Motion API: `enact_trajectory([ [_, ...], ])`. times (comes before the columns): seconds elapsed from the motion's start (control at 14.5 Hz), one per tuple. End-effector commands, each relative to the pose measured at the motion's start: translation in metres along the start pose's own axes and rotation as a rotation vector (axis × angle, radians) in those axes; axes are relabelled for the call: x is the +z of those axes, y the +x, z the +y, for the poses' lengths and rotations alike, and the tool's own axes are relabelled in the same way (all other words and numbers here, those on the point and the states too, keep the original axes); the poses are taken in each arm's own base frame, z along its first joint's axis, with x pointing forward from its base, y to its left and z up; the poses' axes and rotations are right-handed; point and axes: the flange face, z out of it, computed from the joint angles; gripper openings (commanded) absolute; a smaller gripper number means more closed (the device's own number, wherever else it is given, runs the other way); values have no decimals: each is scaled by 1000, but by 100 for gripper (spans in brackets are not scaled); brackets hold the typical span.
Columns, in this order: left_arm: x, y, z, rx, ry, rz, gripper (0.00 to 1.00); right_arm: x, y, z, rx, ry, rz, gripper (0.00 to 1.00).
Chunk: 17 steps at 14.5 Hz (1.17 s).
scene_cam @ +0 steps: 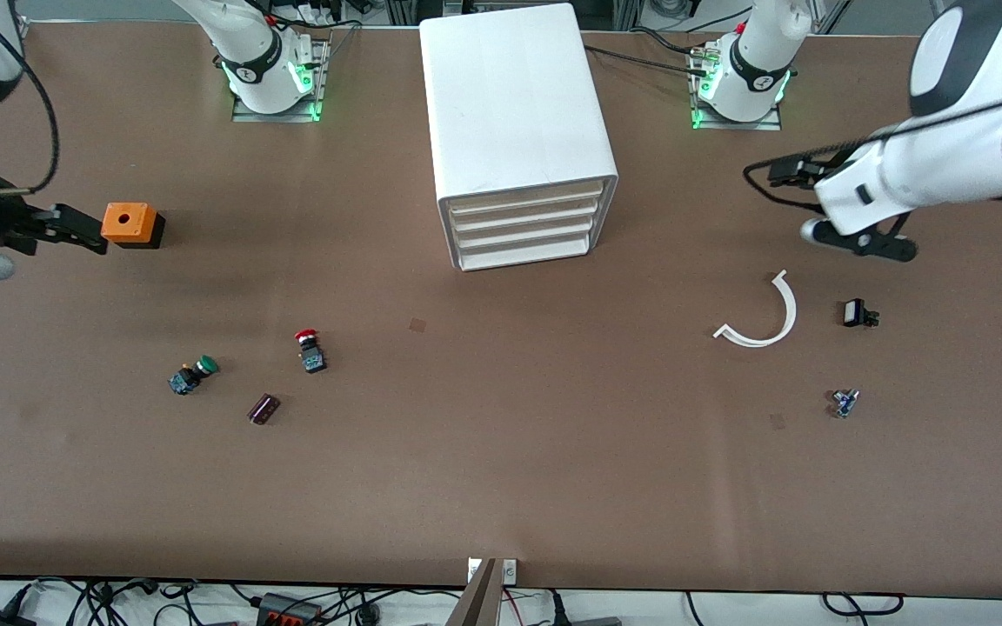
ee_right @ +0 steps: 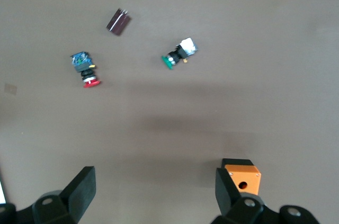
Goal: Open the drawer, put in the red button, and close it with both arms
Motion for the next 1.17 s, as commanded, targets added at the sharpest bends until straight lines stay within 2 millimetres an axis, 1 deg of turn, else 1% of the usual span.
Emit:
enact_trajectory([
  [0.0,30,41,-2,139,-241,-34,100,47,26,-27,-41,-24,-44,100],
  [0.07,45,58,-2,179,-333,-32,100,64,36,-35,-56,-25,-49,100],
  [0.14,58,74,4,227,-397,-18,100,74,43,-46,-72,-26,-37,100],
  [0.21,70,86,10,263,-449,-5,100,88,48,-61,-94,-29,-50,100],
  [0.28,85,99,19,290,-517,3,100,104,53,-72,-104,-21,-68,100],
  [0.34,97,110,32,312,-582,11,100,126,60,-90,-131,-21,-78,100],
  [0.41,107,118,41,331,-619,25,100,144,65,-115,-170,-29,-79,100],
  [0.48,117,126,56,365,-646,37,100,160,70,-129,-198,-33,-73,100],
  [0.62,144,143,74,421,-694,89,100,200,80,-147,-234,-36,-72,100],
  [0.69,159,146,85,452,-702,134,100,213,83,-159,-254,-39,-60,100],
  [0.76,177,148,88,443,-734,164,100,223,85,-176,-283,-46,-44,100],
  [0.89,206,144,104,455,-804,165,100,244,90,-196,-318,-54,-4,100],
  [1.1,231,139,109,492,-822,138,99,277,98,-193,-316,-54,20,100],
])
